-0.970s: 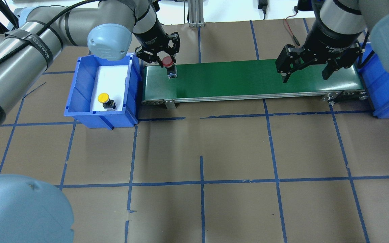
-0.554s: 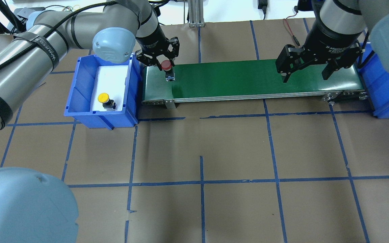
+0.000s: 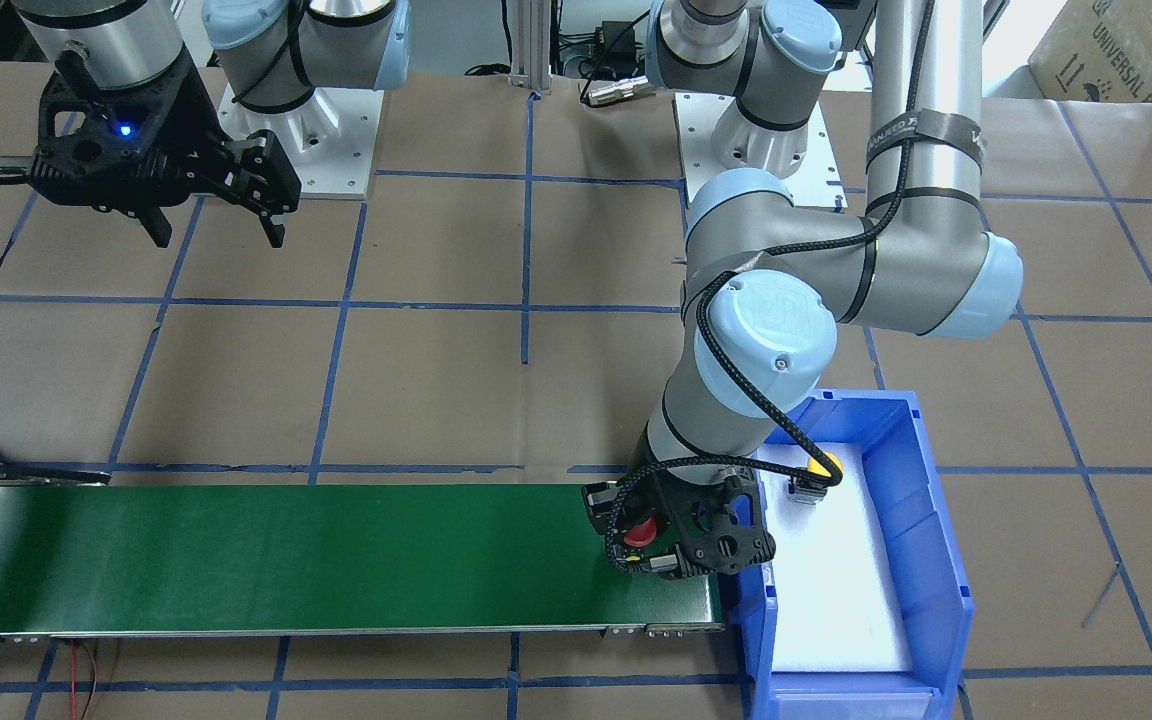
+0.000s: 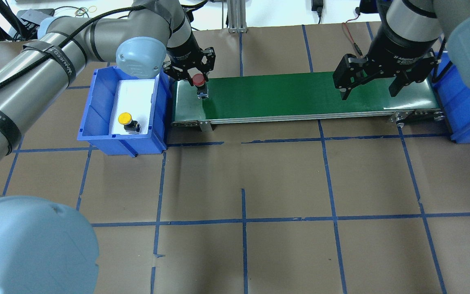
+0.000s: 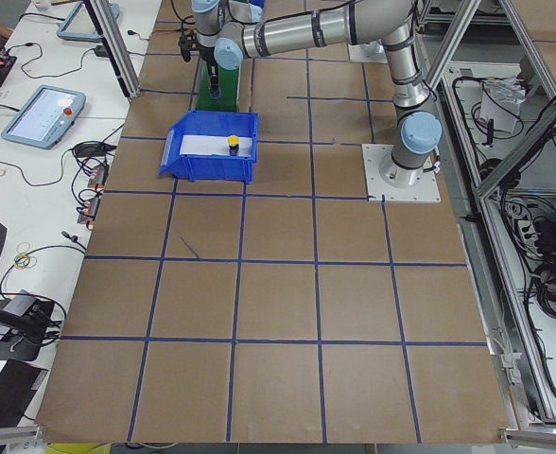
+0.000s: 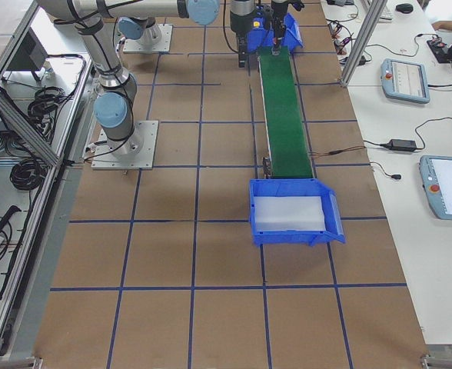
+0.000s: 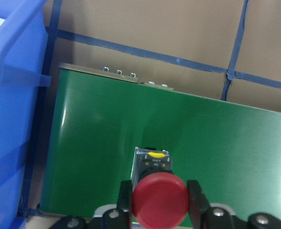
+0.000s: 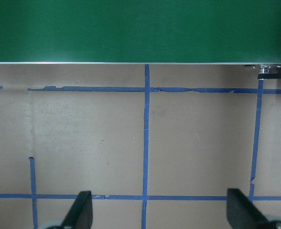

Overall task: Transport two buttons from left to right
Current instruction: 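Carry the red button to the conveyor start and lower it, then release the red button on the belt and raise the left gripper, then lower the left gripper onto the yellow button in the bin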

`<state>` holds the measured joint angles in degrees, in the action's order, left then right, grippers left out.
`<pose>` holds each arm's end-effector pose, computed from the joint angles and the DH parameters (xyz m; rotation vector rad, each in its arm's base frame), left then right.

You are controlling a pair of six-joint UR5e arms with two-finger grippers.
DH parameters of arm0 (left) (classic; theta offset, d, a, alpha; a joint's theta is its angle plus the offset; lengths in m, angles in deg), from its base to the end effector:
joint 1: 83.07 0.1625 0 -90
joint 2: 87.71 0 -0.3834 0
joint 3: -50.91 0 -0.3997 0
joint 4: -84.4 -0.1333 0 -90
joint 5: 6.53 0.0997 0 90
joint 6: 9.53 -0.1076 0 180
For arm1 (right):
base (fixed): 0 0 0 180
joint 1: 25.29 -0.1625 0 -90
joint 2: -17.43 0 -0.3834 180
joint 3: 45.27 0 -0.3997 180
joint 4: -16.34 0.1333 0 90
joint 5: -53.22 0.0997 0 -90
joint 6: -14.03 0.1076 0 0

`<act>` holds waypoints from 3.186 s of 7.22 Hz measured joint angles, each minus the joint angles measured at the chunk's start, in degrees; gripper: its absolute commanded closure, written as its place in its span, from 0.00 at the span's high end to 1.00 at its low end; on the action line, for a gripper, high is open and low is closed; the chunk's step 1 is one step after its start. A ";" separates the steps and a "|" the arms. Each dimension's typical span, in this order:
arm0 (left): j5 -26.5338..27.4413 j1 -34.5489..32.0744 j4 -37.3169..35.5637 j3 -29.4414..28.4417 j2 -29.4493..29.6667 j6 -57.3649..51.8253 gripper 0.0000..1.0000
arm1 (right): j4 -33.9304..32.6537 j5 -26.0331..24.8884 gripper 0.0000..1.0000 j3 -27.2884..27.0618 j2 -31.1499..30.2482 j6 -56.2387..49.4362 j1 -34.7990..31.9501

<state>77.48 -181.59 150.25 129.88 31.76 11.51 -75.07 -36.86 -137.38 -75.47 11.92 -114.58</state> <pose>-0.2433 -0.6488 0.2733 0.3208 -2.9963 0.1051 0.1271 -0.4856 0.4472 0.0383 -3.1384 0.0602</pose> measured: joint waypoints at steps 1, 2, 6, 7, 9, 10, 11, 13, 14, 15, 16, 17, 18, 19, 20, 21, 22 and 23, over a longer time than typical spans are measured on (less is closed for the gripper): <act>0.07 0.04 -0.74 -0.01 0.36 -0.07 0.15 | 0.00 0.00 1.00 0.00 0.00 0.00 0.00; 0.09 0.07 -1.42 -0.03 0.77 -0.10 0.18 | 0.00 0.00 1.00 0.00 0.00 0.00 0.00; 0.20 0.10 -2.04 -0.14 1.26 -0.09 1.00 | 0.00 -0.02 1.00 0.00 0.05 0.00 0.01; 0.25 0.10 -2.04 -0.21 1.17 -0.09 1.00 | 0.00 -0.06 1.00 0.00 0.07 0.00 0.05; 0.27 0.13 -1.99 -0.49 0.67 -0.21 1.00 | 0.00 -0.08 1.00 0.00 0.04 0.00 0.07; 0.28 0.29 -1.91 -0.76 0.06 -0.51 1.00 | 0.00 -0.09 1.00 0.00 0.02 0.00 0.04; 0.60 1.07 -1.70 -1.03 -0.96 -1.85 1.00 | 0.00 -0.09 1.00 0.00 0.01 0.00 0.03; 1.68 7.09 0.07 -0.51 -4.79 -10.24 1.00 | 0.00 -0.07 1.00 0.00 0.00 0.00 0.03; 1.75 11.09 1.92 -0.03 -6.56 -14.82 1.00 | 0.00 -0.05 1.00 0.00 0.01 0.00 0.03; 1.91 14.37 3.15 0.78 -7.74 -19.26 1.00 | 0.00 -0.07 1.00 0.00 0.03 0.00 0.06; 2.10 16.64 3.44 2.60 -8.81 -23.22 0.99 | 0.00 -0.08 1.00 0.00 0.02 0.00 0.07; 2.15 18.00 2.96 5.71 -10.08 -25.61 0.98 | 0.00 -0.09 1.00 0.00 0.03 0.00 0.08; 2.27 18.63 1.52 9.14 -11.14 -26.63 0.98 | 0.00 -0.09 1.00 0.00 0.05 0.00 0.09; 2.40 18.87 -0.53 12.22 -11.70 -26.95 0.98 | 0.00 -0.09 1.00 0.00 0.06 0.00 0.09; 2.47 18.94 -1.87 14.48 -11.94 -27.02 0.98 | 0.00 -0.09 1.00 0.00 0.03 0.00 0.09; 2.66 18.94 -2.73 16.13 -11.91 -27.09 0.95 | 0.00 -0.09 1.00 -0.02 0.03 0.00 0.09; 2.93 18.87 -4.00 17.78 -11.80 -27.10 0.91 | 0.02 -0.09 1.00 -0.06 0.05 0.00 0.09; 3.09 18.79 -5.67 19.70 -11.70 -27.06 0.91 | 0.06 -0.09 1.00 -0.07 0.07 0.00 0.09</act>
<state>80.56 -162.81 144.58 149.57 20.06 -15.55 -75.01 -36.95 -137.46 -75.40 11.92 -114.50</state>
